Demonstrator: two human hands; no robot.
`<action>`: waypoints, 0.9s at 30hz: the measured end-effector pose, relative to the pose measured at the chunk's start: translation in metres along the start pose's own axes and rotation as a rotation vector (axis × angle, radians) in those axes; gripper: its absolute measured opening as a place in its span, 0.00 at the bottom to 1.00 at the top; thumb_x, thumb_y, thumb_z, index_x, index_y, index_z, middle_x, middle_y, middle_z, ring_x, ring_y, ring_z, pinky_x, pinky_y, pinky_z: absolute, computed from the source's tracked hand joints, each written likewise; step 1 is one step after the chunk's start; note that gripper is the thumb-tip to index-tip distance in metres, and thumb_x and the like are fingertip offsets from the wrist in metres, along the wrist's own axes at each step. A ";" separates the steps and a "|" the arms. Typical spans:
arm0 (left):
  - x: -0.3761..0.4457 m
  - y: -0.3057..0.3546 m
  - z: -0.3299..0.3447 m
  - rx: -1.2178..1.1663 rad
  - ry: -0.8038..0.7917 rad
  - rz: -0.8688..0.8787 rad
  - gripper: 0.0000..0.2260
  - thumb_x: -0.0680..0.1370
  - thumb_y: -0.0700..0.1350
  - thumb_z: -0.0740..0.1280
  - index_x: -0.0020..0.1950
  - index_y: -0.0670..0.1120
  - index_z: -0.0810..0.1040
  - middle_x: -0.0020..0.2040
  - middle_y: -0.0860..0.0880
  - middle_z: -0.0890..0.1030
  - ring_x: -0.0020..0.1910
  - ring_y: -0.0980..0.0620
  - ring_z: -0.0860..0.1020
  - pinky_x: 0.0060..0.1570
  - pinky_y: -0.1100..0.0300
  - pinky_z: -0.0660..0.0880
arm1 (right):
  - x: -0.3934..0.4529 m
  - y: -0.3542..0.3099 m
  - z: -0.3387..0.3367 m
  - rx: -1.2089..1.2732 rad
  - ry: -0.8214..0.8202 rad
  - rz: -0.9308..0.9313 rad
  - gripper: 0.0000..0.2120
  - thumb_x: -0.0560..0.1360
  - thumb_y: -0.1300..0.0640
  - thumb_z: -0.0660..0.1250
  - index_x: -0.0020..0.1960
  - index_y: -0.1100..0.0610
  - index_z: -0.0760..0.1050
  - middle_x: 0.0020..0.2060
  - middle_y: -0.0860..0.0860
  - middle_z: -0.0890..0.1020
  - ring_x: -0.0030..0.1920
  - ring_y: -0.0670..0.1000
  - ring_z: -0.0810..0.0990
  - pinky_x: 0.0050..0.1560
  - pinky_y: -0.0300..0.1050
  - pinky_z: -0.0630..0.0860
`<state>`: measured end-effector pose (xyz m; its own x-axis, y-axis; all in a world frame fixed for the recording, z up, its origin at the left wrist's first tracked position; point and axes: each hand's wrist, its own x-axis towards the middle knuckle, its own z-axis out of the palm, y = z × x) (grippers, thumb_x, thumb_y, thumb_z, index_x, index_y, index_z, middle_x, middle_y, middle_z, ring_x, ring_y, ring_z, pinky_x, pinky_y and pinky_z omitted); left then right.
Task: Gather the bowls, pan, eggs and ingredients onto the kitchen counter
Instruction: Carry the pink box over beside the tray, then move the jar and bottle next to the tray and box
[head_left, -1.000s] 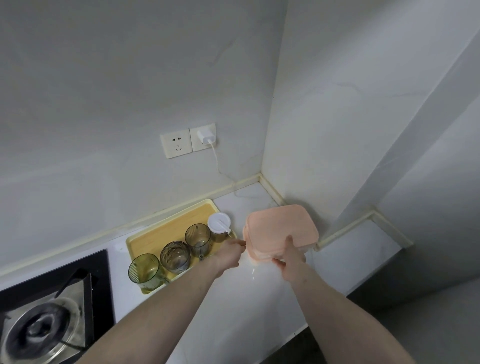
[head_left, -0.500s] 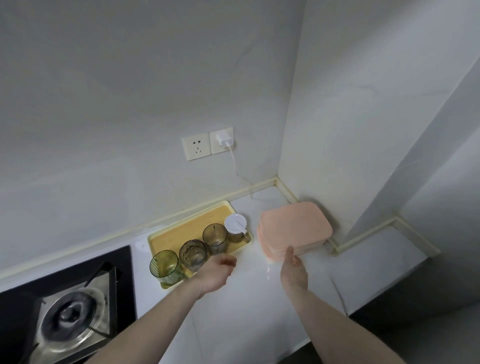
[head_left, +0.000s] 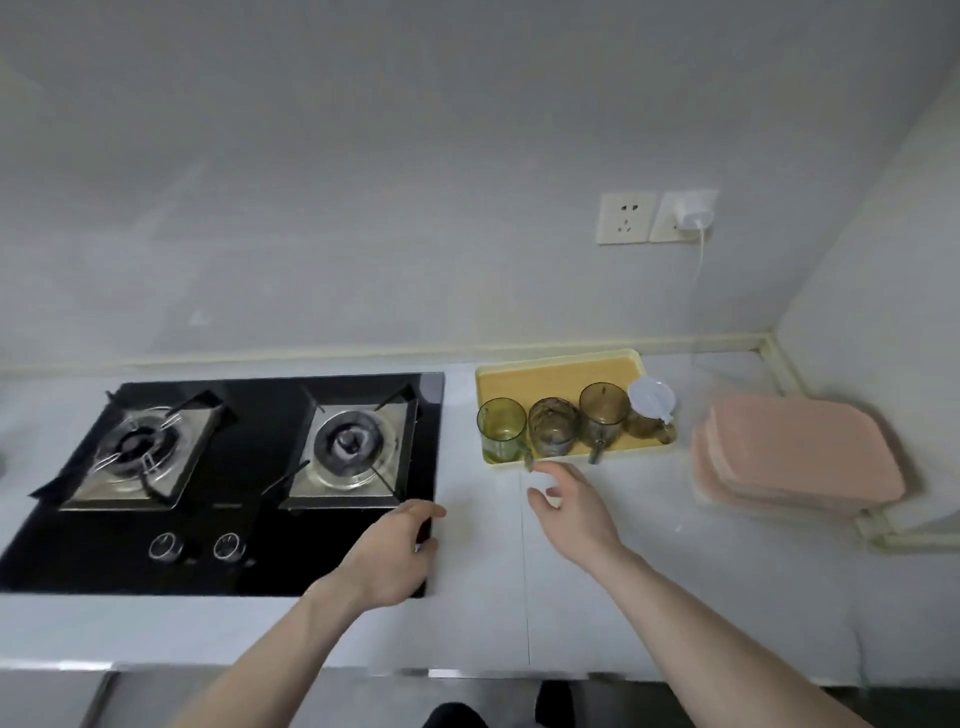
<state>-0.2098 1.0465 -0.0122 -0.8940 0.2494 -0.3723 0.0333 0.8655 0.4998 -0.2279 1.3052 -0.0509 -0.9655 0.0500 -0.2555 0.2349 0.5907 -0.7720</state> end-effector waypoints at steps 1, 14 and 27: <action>-0.013 -0.008 -0.005 -0.020 0.034 -0.013 0.20 0.79 0.43 0.63 0.71 0.51 0.74 0.69 0.56 0.74 0.65 0.56 0.75 0.64 0.67 0.68 | -0.004 -0.015 0.010 -0.001 -0.039 -0.027 0.17 0.79 0.49 0.65 0.68 0.45 0.74 0.64 0.39 0.74 0.58 0.44 0.79 0.57 0.43 0.77; -0.228 -0.175 -0.083 -0.089 0.375 -0.231 0.20 0.81 0.44 0.61 0.73 0.54 0.70 0.74 0.59 0.68 0.70 0.57 0.70 0.68 0.68 0.64 | -0.091 -0.232 0.201 0.136 -0.390 -0.356 0.15 0.77 0.49 0.68 0.63 0.39 0.76 0.59 0.36 0.78 0.57 0.36 0.78 0.60 0.40 0.78; -0.404 -0.327 -0.153 -0.184 0.743 -0.459 0.18 0.80 0.45 0.64 0.69 0.57 0.72 0.68 0.67 0.68 0.68 0.61 0.71 0.65 0.70 0.63 | -0.187 -0.398 0.362 0.128 -0.701 -0.620 0.18 0.78 0.52 0.68 0.66 0.40 0.74 0.63 0.31 0.73 0.61 0.34 0.75 0.55 0.32 0.75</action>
<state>0.0719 0.5963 0.0946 -0.8625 -0.5061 0.0041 -0.4147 0.7114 0.5674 -0.0998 0.7692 0.0938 -0.6444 -0.7637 -0.0378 -0.2467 0.2545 -0.9351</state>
